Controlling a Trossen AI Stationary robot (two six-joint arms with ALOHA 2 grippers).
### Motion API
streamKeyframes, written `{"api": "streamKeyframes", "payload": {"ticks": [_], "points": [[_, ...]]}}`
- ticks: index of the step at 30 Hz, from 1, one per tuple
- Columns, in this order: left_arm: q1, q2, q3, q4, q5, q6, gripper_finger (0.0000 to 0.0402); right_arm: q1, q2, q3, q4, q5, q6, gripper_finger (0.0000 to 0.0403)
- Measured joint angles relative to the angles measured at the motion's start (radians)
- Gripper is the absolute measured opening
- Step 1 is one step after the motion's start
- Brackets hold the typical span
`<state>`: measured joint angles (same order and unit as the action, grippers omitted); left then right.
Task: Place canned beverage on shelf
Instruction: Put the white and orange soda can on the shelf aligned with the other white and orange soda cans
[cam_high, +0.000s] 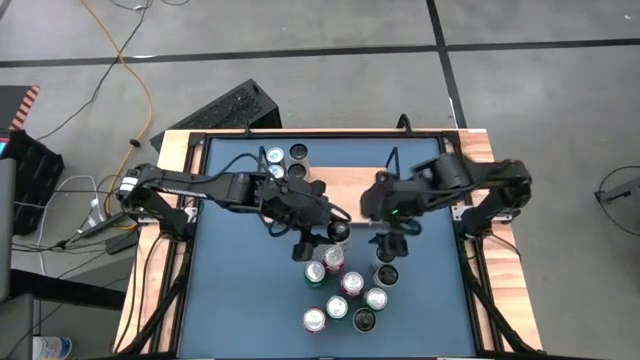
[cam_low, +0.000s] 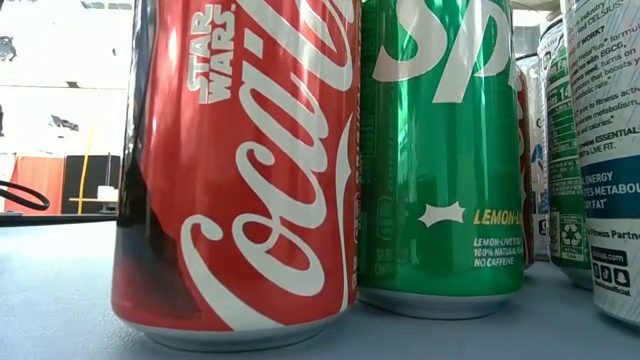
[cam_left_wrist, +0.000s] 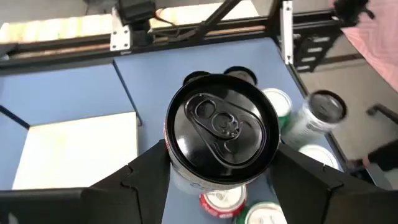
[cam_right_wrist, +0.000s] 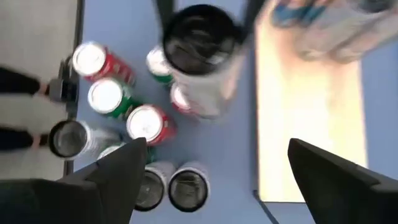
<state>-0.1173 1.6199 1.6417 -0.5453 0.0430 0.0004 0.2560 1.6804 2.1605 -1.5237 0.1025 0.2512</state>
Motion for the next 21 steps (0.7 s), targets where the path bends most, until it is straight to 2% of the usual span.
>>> {"api": "streamKeyframes", "payload": {"ticks": [5,10,13,18,21], "points": [[0.032,-0.060,0.000,-0.098,0.068,0.067,0.0221,0.023,-0.048,0.000,-0.009,0.062,0.058,0.0372],[0.109,-0.137,0.000,-0.253,0.138,0.157,0.0221,0.067,-0.061,0.000,-0.017,0.125,0.092,0.0372],[0.167,-0.167,0.000,-0.291,0.165,0.236,0.0221,0.093,-0.058,0.000,-0.016,0.141,0.097,0.0372],[0.271,-0.191,0.000,-0.327,0.316,0.294,0.0221,0.125,-0.057,0.000,0.004,0.144,0.163,0.0372],[0.301,-0.193,-0.004,-0.352,0.400,0.359,0.0221,0.164,-0.056,0.000,0.032,0.192,0.201,0.0372]]}}
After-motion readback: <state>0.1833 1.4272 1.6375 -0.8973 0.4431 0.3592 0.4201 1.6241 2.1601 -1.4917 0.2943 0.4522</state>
